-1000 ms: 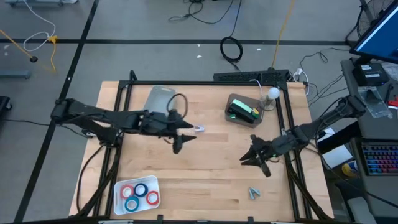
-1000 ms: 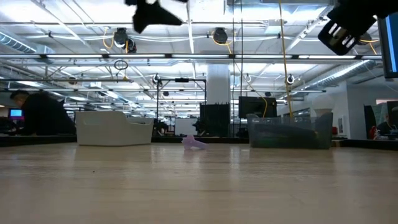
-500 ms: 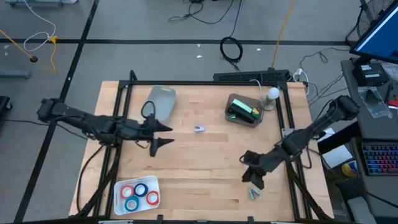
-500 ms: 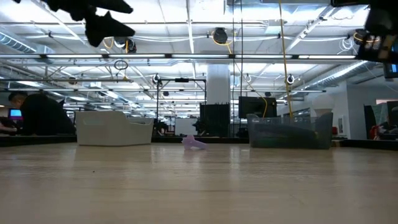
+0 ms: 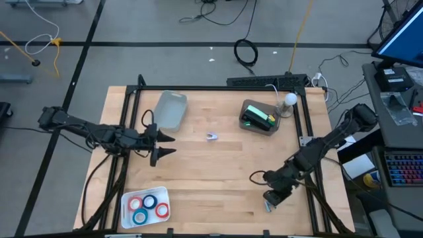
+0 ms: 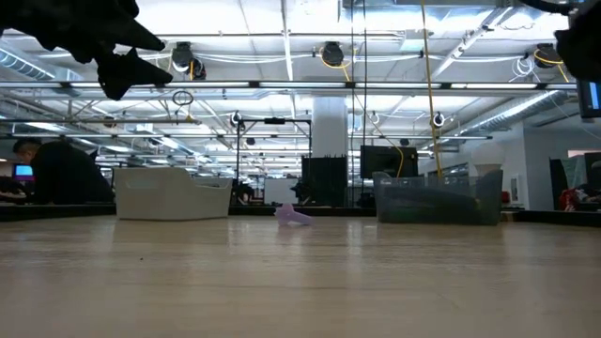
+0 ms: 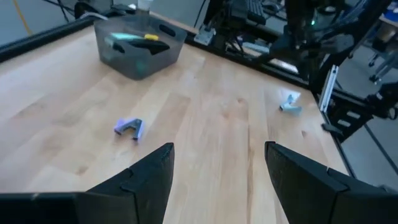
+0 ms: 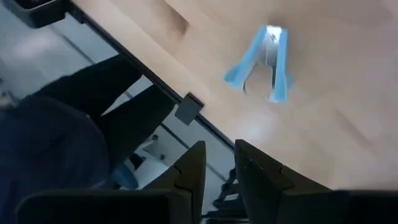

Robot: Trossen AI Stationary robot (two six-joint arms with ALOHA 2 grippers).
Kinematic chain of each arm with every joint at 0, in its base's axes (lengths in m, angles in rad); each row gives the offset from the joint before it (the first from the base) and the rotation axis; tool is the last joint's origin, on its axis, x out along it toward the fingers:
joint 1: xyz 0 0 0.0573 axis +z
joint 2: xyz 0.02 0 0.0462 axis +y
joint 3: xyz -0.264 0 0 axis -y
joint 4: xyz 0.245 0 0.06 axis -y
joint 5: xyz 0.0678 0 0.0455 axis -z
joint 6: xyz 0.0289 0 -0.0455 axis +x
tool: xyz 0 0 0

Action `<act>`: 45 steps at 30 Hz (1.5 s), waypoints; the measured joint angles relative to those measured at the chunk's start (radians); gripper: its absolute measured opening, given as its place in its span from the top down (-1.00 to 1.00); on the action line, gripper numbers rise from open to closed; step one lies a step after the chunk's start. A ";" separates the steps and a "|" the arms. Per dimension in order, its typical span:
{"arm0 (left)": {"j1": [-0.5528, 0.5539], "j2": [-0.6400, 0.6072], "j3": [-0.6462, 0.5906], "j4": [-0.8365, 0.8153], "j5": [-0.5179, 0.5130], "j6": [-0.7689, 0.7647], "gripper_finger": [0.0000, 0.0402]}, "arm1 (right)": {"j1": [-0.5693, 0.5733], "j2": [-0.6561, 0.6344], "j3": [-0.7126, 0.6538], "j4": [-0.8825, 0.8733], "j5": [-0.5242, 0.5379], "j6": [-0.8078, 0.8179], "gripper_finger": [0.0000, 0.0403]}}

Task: Pick and place Stapler, Stapler remover, tape
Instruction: Put the light blue staple remover into the gray bin

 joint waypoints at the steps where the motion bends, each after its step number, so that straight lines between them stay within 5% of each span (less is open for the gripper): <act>1: -0.003 0.000 -0.002 -0.003 0.001 0.000 -0.28 | 0.007 0.000 0.000 0.000 -0.001 0.033 0.62; 7: -0.008 0.003 -0.002 -0.005 0.002 0.009 -0.28 | 0.038 -0.008 0.000 -0.010 0.001 0.185 0.62; 19: -0.008 0.003 -0.002 -0.010 0.002 0.010 -0.28 | 0.052 -0.008 0.000 -0.022 0.025 0.074 0.61; 26: -0.008 0.003 -0.002 -0.010 0.002 0.011 -0.28 | 0.053 -0.008 0.000 -0.027 0.135 0.078 0.37; 34: -0.008 0.003 -0.002 -0.020 0.002 0.007 -0.28 | 0.067 -0.002 -0.001 -0.038 0.132 0.056 0.03; 45: -0.007 0.004 -0.001 -0.024 0.002 0.005 -0.28 | 0.088 0.058 -0.075 0.001 0.132 0.042 0.06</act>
